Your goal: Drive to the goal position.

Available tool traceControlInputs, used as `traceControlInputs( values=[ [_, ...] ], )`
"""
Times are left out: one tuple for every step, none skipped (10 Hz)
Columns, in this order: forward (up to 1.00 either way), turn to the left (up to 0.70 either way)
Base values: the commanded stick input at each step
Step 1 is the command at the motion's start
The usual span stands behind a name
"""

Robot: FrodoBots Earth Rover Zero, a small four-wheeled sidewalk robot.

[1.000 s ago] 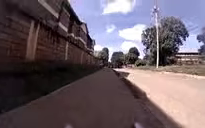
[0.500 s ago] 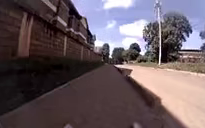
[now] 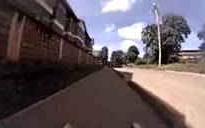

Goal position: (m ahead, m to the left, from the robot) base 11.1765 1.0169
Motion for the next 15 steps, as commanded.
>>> traceControlInputs(
  values=[
    [1.0, 0.0],
    [1.0, -0.04],
    [1.0, -0.09],
    [1.0, -0.07],
    [1.0, 0.0],
    [1.0, 0.0],
    [1.0, 0.0],
    [1.0, -0.17],
    [1.0, -0.27],
    [1.0, 0.0],
    [1.0, 0.0],
    [1.0, 0.0],
    [1.0, 0.0],
    [1.0, 0.0],
    [1.0, 0.0]
  ],
)
